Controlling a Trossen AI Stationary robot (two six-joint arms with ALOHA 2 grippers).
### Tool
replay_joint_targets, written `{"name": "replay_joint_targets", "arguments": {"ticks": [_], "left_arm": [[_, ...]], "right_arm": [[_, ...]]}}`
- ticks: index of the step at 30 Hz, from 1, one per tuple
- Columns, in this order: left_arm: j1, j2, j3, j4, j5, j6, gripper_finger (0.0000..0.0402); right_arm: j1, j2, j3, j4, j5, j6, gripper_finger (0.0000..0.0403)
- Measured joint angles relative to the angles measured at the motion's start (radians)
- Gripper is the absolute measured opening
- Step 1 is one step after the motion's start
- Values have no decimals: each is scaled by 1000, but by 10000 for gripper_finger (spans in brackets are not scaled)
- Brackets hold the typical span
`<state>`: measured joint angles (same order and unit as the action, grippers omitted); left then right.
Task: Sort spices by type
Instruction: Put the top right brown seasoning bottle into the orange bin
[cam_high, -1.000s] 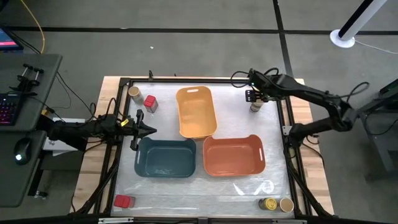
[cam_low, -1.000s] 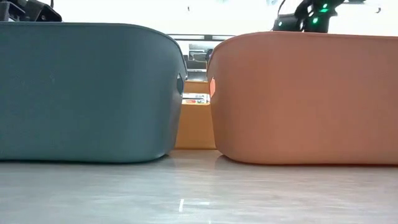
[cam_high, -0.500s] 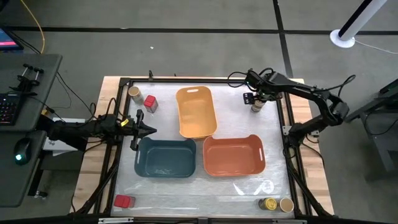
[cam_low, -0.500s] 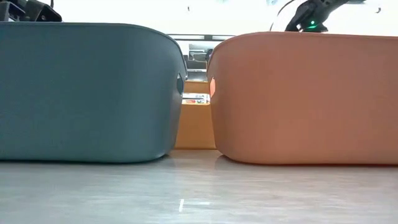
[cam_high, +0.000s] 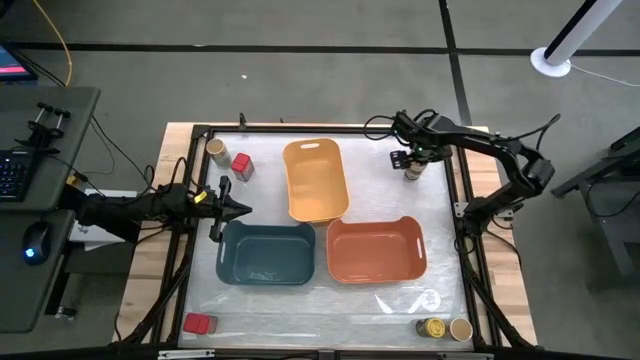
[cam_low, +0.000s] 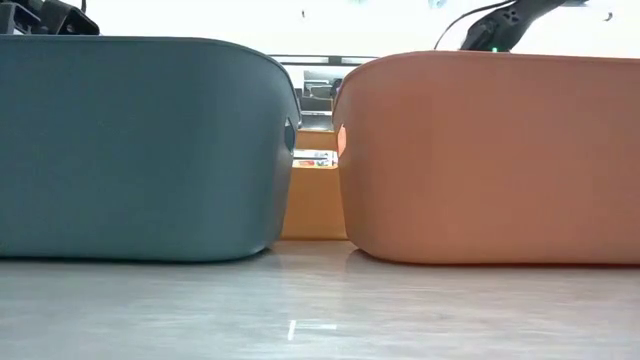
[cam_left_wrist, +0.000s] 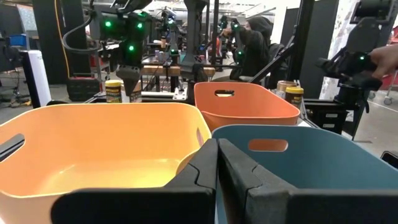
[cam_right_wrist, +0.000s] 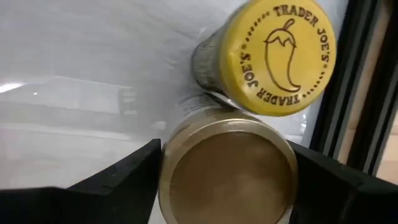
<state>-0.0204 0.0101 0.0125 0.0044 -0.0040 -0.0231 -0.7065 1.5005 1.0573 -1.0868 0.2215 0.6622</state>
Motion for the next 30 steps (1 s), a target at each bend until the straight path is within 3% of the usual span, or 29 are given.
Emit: {"name": "replay_joint_targets", "arguments": {"ticks": [2,9,18,25,30], "left_arm": [[0,0,0,0,0,0,1],[0,0,0,0,0,0,1],[0,0,0,0,0,0,1],[0,0,0,0,0,0,1],[0,0,0,0,0,0,1]], "right_arm": [[5,-9,0,-10,-24,-14,272],[114,-144,56,-85,-99,-37,272],[494,-391,225,-28,-330,37,272],[839,-306,227,-57,-323,198,272],[932,-146,220,-167,-285,157,272]]}}
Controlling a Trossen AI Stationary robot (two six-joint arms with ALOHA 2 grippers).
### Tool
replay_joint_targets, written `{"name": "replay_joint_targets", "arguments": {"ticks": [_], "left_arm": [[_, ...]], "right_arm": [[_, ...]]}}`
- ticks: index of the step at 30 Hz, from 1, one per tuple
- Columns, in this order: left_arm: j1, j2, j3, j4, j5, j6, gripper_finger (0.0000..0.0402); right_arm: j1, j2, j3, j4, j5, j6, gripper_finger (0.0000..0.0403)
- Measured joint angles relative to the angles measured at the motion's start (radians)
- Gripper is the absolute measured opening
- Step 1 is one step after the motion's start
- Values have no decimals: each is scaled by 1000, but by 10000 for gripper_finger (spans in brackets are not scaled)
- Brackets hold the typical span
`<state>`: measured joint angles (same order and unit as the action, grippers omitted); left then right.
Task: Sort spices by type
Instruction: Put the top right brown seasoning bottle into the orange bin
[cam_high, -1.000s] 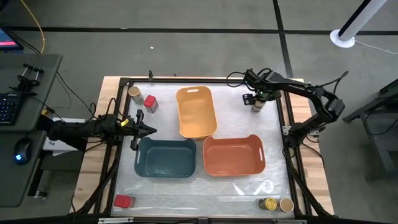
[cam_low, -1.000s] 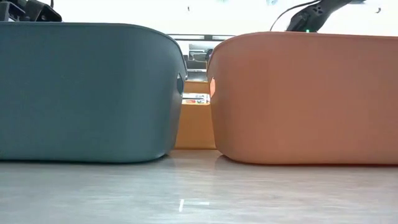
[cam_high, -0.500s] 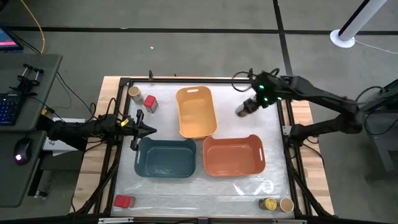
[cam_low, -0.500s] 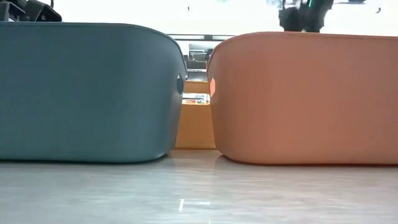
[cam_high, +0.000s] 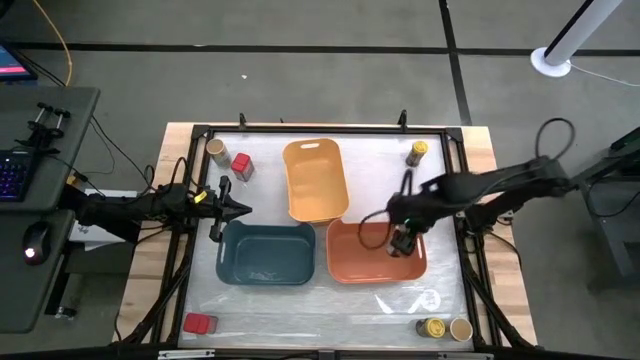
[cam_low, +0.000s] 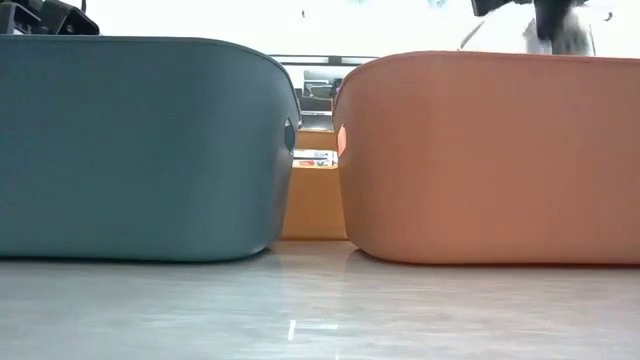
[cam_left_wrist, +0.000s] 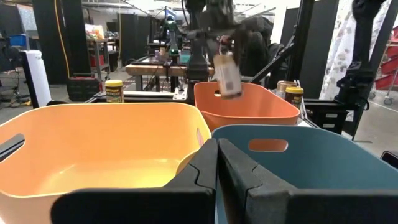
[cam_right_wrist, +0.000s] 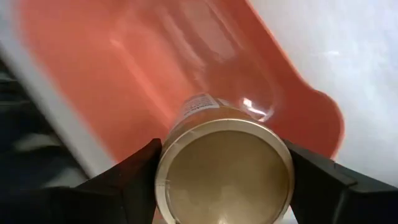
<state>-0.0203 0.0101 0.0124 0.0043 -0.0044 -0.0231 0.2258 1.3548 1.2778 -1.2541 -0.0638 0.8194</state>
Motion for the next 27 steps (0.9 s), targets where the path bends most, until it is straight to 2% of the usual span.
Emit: {"name": "replay_joint_targets", "arguments": {"ticks": [6,12,27], "left_arm": [[0,0,0,0,0,0,1],[0,0,0,0,0,0,1],[0,0,0,0,0,0,1]], "right_arm": [[17,156,0,-4,65,-145,272],[17,251,0,-8,78,-227,290],[23,246,0,-27,62,-217,296]]}}
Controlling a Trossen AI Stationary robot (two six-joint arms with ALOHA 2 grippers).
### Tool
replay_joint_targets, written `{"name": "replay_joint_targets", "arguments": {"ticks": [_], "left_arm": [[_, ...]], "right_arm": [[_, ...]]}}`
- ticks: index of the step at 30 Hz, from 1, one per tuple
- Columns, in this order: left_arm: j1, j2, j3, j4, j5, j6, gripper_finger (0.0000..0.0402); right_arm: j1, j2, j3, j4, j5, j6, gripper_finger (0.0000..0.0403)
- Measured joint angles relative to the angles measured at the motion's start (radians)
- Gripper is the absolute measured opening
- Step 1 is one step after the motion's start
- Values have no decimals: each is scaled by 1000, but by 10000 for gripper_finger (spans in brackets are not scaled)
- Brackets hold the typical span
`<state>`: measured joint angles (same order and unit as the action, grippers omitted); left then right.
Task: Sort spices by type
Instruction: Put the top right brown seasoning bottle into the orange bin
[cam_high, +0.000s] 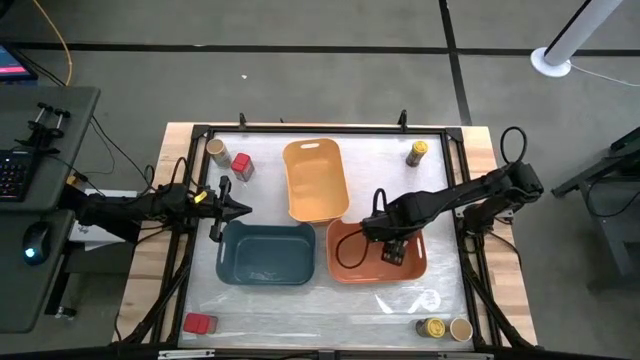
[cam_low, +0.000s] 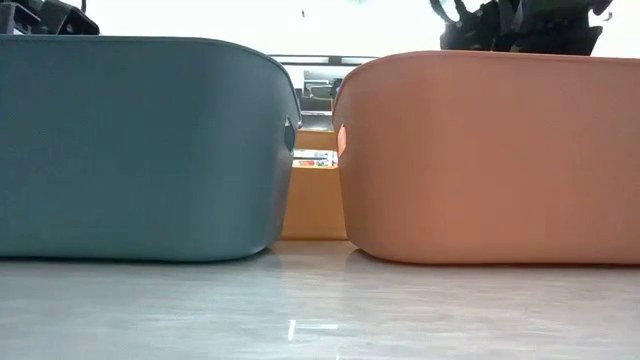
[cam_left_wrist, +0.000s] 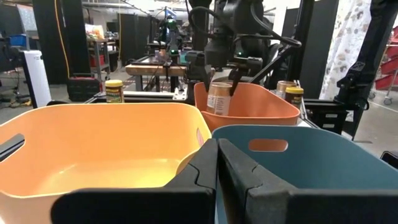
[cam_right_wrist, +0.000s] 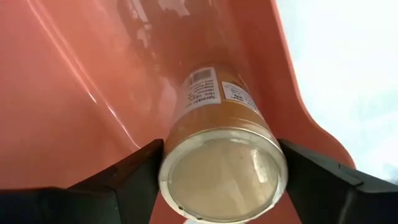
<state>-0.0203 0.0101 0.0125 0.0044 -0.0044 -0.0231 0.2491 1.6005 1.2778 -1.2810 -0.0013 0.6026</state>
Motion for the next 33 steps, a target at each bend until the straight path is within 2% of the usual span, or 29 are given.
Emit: {"name": "replay_joint_targets", "arguments": {"ticks": [15,33], "left_arm": [[0,0,0,0,0,0,1],[0,0,0,0,0,0,1]], "right_arm": [[3,-2,0,-36,-10,-86,298],[3,-2,0,-45,15,-88,298]]}}
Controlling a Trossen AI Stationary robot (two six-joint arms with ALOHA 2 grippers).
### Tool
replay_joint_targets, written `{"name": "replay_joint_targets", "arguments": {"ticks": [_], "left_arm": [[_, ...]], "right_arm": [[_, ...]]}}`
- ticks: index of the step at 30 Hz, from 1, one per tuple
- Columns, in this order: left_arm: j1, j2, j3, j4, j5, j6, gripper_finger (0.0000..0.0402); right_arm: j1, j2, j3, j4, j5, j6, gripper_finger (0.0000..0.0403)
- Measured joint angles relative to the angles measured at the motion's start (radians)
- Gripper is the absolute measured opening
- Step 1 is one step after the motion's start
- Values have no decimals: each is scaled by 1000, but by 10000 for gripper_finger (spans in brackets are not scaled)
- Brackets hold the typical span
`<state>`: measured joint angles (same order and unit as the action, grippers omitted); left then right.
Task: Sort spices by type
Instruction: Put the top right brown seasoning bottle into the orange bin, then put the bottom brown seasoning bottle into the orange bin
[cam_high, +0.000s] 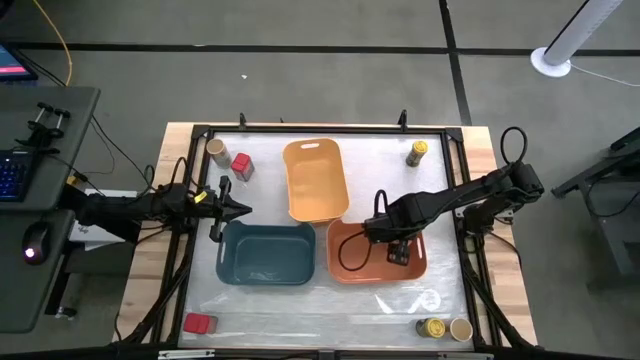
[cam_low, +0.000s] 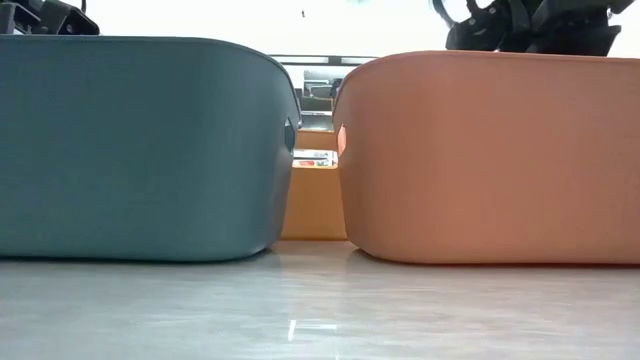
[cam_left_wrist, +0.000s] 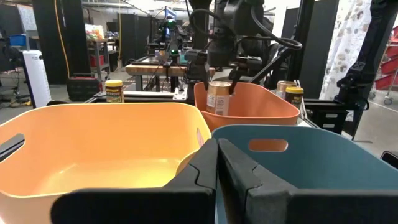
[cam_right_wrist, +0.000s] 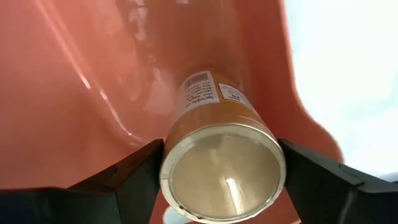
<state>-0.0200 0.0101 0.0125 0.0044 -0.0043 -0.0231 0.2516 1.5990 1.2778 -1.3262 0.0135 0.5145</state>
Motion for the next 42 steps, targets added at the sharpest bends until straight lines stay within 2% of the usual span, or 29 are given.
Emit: {"name": "replay_joint_targets", "arguments": {"ticks": [7,15,19,27,35,39,42], "left_arm": [[0,0,0,0,0,0,1],[0,0,0,0,0,0,1],[0,0,0,0,0,0,1],[0,0,0,0,0,0,1],[0,0,0,0,0,0,1],[0,0,0,0,0,0,1],[0,0,0,0,0,0,1]], "right_arm": [[0,-1,0,-3,36,-5,308],[0,-1,0,-37,31,-25,365],[0,-3,4,-49,-9,-54,376],[0,-4,140,-140,-6,-92,377],[32,-6,293,-249,-52,149,377],[103,-10,275,-244,-159,369,377],[197,-10,234,-246,-266,547,377]]}}
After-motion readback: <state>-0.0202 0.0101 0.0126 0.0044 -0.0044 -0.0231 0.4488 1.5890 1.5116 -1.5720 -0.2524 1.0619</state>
